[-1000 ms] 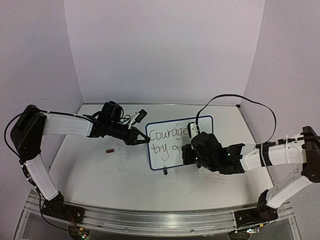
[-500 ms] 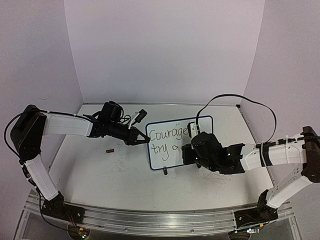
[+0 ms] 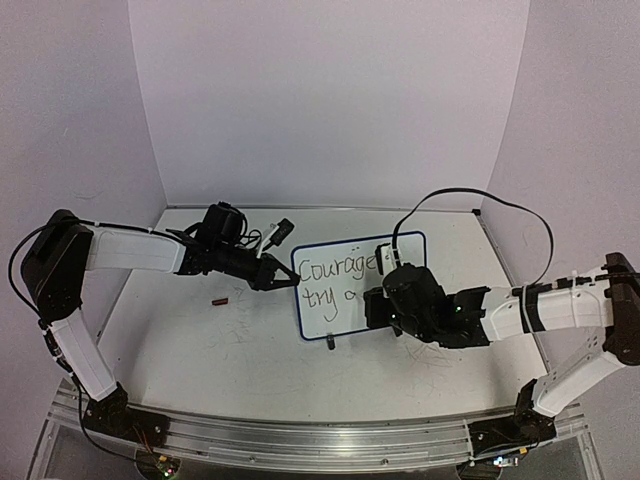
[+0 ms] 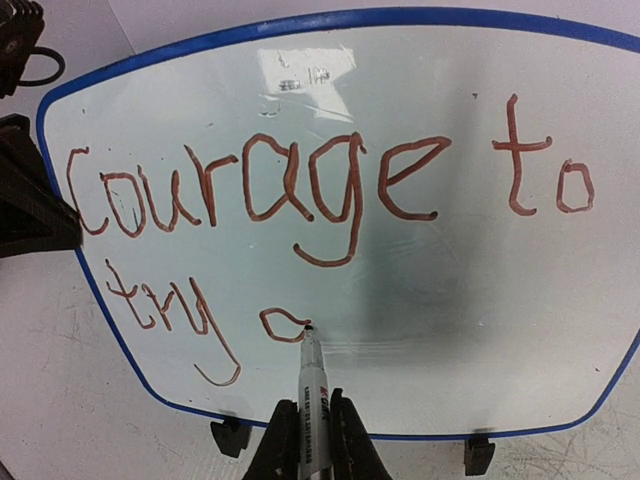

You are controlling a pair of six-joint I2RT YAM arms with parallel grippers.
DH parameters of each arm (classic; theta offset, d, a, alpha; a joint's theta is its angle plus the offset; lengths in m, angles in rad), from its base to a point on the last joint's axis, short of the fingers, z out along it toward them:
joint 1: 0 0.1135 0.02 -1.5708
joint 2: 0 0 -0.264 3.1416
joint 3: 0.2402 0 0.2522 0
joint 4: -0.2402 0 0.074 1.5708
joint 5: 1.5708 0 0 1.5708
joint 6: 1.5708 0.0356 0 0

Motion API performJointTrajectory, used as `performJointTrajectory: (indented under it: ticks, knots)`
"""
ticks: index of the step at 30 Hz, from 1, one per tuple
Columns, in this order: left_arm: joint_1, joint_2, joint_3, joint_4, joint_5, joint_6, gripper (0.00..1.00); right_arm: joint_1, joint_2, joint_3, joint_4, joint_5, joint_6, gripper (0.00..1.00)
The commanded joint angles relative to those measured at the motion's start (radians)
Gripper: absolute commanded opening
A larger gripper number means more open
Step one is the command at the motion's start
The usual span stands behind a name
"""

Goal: Write a sentence on the whiteboard

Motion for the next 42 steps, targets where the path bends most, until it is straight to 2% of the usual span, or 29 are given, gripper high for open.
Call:
performJointTrajectory:
  ticks: [1,25,33,39,42]
  knots:
    - [-0.008,-0.021,-0.017,-0.064,-0.026,0.047,0.0,-0.014,-0.023,0.02,0.031,0.031,0.008,0.0]
    - [-0.008,-0.011,-0.013,-0.065,-0.022,0.047,0.0,-0.012,0.006,-0.029,0.021,-0.03,0.036,0.0]
    - [-0.008,-0.009,-0.013,-0.066,-0.021,0.047,0.0,-0.011,-0.028,-0.026,-0.005,0.02,0.032,0.0]
    - [-0.008,-0.009,-0.013,-0.066,-0.021,0.047,0.0,-0.011,-0.089,-0.014,0.041,-0.039,-0.01,0.0]
    - [-0.008,-0.012,-0.014,-0.066,-0.025,0.071,0.0,-0.012,-0.123,-0.049,0.043,-0.02,0.001,0.0]
